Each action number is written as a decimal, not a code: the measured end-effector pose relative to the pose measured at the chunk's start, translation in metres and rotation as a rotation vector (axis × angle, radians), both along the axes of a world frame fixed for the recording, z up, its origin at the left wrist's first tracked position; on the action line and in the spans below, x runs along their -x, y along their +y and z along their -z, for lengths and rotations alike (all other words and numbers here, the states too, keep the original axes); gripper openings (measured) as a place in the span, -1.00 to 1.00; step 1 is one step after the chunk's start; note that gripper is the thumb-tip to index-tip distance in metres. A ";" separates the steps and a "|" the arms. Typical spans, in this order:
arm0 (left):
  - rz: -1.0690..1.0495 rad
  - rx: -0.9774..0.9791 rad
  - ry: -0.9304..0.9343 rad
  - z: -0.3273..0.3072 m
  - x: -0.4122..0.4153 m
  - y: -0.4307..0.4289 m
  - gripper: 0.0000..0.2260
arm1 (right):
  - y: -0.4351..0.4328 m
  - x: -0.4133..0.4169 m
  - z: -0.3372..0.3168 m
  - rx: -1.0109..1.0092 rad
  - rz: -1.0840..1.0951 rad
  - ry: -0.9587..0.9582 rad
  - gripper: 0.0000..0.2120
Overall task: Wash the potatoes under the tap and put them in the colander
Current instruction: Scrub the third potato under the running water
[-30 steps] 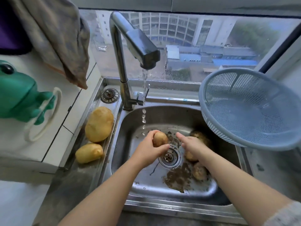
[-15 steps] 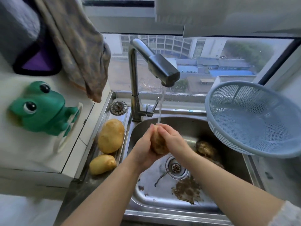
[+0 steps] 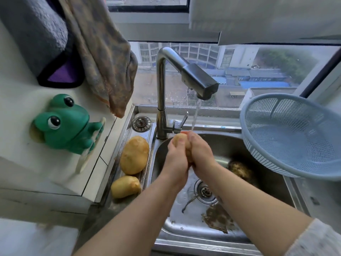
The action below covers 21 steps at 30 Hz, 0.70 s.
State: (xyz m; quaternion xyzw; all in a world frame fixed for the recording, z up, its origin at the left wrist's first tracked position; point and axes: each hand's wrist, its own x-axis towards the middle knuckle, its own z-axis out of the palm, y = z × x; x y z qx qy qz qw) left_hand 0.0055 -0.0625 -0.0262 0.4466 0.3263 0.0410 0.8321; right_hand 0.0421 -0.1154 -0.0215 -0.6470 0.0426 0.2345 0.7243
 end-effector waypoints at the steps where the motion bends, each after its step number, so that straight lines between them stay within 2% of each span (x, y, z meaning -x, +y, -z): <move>1: 0.020 -0.082 -0.032 0.003 0.003 -0.004 -0.53 | -0.002 -0.002 -0.003 -0.046 0.024 0.116 -0.76; 3: 0.093 -0.208 -0.064 0.008 0.006 -0.007 -0.31 | -0.006 -0.002 -0.009 -0.103 0.024 0.195 -0.72; 4: 0.115 -0.253 -0.087 0.008 0.006 -0.007 -0.30 | -0.007 -0.001 -0.009 -0.106 0.015 0.167 -0.71; 6: 0.080 -0.245 -0.145 0.007 0.003 -0.004 -0.43 | -0.006 0.003 -0.007 -0.085 0.010 0.045 -0.69; 9: 0.000 -0.082 -0.125 0.005 -0.003 0.004 -0.63 | -0.010 0.015 0.001 -0.017 -0.097 -0.211 -0.60; 12: 0.028 0.033 -0.010 0.005 -0.005 0.013 -0.62 | -0.024 0.021 0.014 0.177 -0.308 -0.451 -0.46; 15: 0.078 0.035 0.154 0.006 -0.002 0.014 -0.60 | -0.032 0.021 0.018 0.226 -0.321 -0.438 -0.37; 16: 0.080 -0.009 0.164 0.008 -0.002 0.012 -0.61 | -0.029 0.021 0.018 0.196 -0.268 -0.399 -0.42; 19: 0.044 -0.223 0.123 0.012 0.000 0.002 -0.66 | -0.015 0.018 0.014 0.143 -0.041 -0.303 -0.73; 21: 0.012 -0.395 0.056 0.016 0.004 0.000 -0.68 | -0.008 0.015 0.014 0.106 0.029 -0.182 -0.84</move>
